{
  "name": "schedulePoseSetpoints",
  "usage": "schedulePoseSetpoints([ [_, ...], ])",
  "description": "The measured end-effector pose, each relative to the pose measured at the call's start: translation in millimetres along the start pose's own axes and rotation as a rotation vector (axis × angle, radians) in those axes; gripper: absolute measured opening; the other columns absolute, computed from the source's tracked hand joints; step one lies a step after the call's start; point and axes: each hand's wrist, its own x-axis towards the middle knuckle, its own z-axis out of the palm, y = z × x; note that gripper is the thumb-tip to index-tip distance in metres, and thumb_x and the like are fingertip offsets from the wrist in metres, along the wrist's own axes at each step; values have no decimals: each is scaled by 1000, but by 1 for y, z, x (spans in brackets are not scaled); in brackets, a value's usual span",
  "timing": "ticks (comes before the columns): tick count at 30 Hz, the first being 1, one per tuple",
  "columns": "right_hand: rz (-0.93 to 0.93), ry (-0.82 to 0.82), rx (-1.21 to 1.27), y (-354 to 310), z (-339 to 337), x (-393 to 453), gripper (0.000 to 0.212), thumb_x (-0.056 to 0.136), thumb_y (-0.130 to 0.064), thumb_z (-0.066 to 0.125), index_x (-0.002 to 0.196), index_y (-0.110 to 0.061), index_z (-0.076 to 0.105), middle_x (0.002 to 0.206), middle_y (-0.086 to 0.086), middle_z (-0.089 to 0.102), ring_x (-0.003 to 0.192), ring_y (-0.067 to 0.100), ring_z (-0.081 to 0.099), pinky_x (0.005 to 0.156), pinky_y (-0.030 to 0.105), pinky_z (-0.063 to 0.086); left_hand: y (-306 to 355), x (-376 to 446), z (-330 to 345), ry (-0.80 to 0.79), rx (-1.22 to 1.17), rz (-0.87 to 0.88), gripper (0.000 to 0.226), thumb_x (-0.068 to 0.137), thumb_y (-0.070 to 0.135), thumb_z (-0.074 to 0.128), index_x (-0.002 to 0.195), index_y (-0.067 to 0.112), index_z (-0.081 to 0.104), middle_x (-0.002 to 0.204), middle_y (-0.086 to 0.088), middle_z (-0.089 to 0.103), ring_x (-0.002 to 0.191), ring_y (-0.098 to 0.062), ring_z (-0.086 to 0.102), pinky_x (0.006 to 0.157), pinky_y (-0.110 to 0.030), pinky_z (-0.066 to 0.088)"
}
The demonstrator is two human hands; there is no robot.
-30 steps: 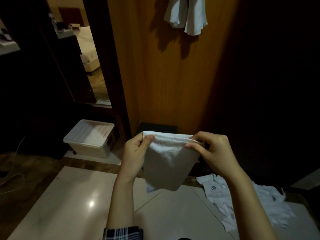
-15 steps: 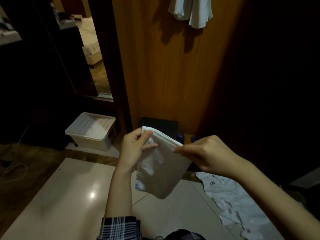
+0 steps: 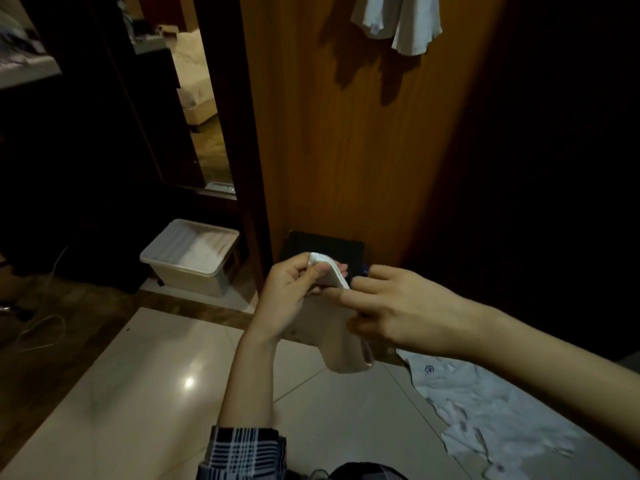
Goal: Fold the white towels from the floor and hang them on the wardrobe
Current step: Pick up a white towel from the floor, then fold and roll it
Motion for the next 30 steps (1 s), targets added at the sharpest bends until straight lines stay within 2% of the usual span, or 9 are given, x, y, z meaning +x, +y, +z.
schedulePoseSetpoints([
  [3,134,-5,164,8,1,1,20,68,-21,83,83,-23,69,82,-4,67,71,12,60,63,23,38,-1,0,1,13,-32,7,19,92,16,51,98,10,68,99,-1,74,98,-14,68,76,-20,53],
  [7,491,106,481,24,-8,0,14,75,-23,78,87,-17,73,76,-6,69,66,6,62,62,9,33,6,0,10,-7,-39,50,20,94,6,48,98,10,68,88,8,74,88,-4,69,71,-14,51],
  [11,724,180,536,28,-7,1,24,78,-36,72,89,-14,73,73,-10,63,61,-2,52,57,14,40,8,3,21,52,-45,38,20,95,4,52,96,13,70,83,6,74,81,-5,68,65,-18,52],
  [15,810,218,431,26,-5,-2,23,78,-38,73,86,-17,72,71,-9,64,61,1,49,56,12,33,4,5,32,130,-103,-21,19,94,6,55,90,15,71,81,2,74,77,-10,69,66,-23,55],
  [19,883,191,428,25,-4,-4,24,77,-39,74,89,-18,70,81,-4,70,70,5,55,63,18,43,7,4,38,97,-92,-15,22,97,11,49,94,15,71,84,3,74,81,-9,69,71,-21,54],
  [21,898,188,431,25,-4,-6,25,76,-40,74,88,-19,69,80,-5,69,69,3,53,63,16,43,8,3,39,88,-73,-3,24,98,18,47,98,16,71,91,0,74,88,-13,69,77,-26,54],
  [25,916,192,435,26,-8,-7,25,76,-41,73,87,-18,68,78,-5,68,71,6,59,64,23,50,12,1,40,15,-116,-4,32,87,36,52,103,14,70,98,-5,74,96,-20,68,84,-32,53],
  [28,901,230,478,27,-9,-8,24,76,-35,76,87,-17,65,78,-6,66,73,8,62,63,24,53,14,0,41,-24,-135,15,24,76,24,65,98,17,68,91,3,75,92,-13,70,79,-23,55],
  [30,842,290,509,27,-7,-11,27,75,-29,78,94,-16,64,85,-11,58,77,2,59,66,12,48,14,0,40,-12,-174,30,22,75,18,64,97,15,67,89,3,75,88,-11,70,76,-20,54],
])
